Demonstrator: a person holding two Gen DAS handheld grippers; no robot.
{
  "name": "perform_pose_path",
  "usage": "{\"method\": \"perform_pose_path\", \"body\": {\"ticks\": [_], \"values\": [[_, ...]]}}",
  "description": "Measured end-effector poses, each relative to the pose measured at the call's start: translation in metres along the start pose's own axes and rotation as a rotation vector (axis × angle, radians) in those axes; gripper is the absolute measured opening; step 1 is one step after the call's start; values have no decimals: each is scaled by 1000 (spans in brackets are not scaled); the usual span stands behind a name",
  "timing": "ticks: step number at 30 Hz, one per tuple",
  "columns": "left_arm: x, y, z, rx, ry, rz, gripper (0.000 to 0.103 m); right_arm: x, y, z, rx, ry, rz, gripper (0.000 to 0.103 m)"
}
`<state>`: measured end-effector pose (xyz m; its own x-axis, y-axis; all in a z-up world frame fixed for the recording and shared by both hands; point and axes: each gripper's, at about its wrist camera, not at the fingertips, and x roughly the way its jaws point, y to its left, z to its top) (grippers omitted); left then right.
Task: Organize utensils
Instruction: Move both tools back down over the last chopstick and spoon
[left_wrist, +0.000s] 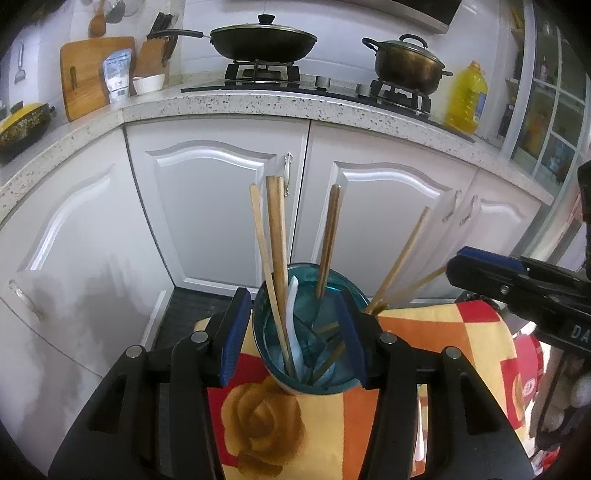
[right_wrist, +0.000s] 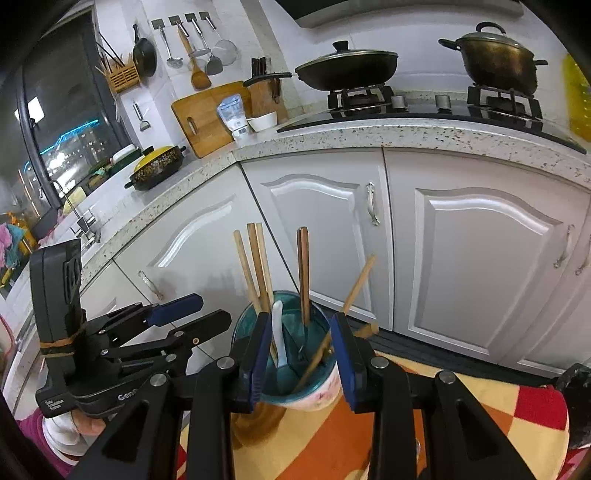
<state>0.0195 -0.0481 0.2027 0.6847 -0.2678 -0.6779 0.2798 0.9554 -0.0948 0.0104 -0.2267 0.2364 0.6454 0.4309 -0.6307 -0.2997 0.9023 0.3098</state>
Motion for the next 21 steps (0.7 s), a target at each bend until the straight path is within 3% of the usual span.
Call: {"method": "perform_pose_path", "body": {"ticks": [13,21], "values": [[-20,-39,-32,55,-31,29,47,-41,-7,-50,6,-6,-91,38],[-19,-72,-52,97,0,-21,47,-60,-30,-78,62,4,-134,39]]}}
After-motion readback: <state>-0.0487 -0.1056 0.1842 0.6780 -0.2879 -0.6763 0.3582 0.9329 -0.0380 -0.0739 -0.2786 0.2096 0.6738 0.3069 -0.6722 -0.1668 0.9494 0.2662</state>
